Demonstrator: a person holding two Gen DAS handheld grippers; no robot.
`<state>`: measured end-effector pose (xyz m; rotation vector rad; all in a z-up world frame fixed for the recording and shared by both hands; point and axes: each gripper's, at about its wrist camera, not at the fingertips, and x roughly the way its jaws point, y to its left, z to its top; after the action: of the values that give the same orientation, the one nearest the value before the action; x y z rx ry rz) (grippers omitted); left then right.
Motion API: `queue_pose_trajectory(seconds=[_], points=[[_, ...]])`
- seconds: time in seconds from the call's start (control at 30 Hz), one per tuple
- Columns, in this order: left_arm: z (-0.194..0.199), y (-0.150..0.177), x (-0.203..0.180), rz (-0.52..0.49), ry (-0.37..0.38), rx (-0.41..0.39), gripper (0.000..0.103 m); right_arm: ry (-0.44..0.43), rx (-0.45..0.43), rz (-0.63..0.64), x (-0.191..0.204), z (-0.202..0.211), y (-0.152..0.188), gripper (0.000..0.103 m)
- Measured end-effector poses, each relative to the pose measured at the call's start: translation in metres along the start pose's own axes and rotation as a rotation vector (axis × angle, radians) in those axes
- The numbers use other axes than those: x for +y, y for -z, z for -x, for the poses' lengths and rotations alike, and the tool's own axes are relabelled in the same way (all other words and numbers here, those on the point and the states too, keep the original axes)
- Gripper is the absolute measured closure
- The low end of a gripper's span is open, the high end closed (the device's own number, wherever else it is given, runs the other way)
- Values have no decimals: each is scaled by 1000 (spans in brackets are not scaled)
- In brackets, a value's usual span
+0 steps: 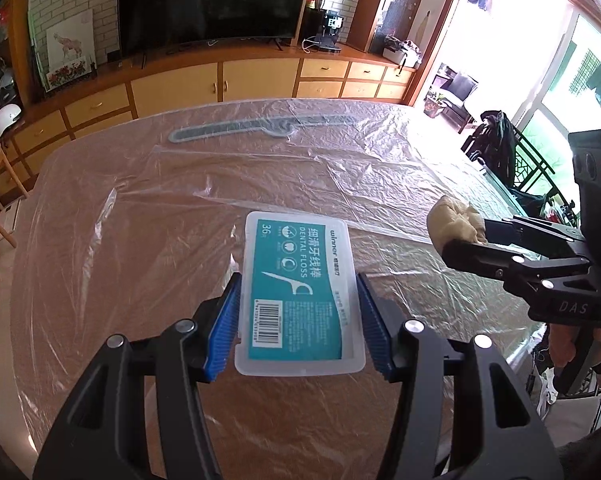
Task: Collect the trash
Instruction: 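Carry the floss box and bread roll over the black trash bin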
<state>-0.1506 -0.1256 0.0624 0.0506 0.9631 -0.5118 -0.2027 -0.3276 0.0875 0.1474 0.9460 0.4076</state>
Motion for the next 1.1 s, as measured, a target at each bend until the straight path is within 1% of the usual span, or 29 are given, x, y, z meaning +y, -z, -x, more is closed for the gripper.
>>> queue_pose_trajectory(seconds=[0.2, 0.37, 0.77, 1.1], points=[[20, 16, -6, -6, 15, -9, 47, -45, 1, -9, 7, 19, 13, 53], [35, 31, -12, -15, 38, -6, 47, -77, 11, 9, 16, 33, 28, 53], [66, 70, -34, -80, 84, 4, 47, -140, 24, 42, 36, 67, 67, 53], [78, 98, -50, -133, 130, 49, 47, -172, 80, 55, 44, 81, 100, 53]])
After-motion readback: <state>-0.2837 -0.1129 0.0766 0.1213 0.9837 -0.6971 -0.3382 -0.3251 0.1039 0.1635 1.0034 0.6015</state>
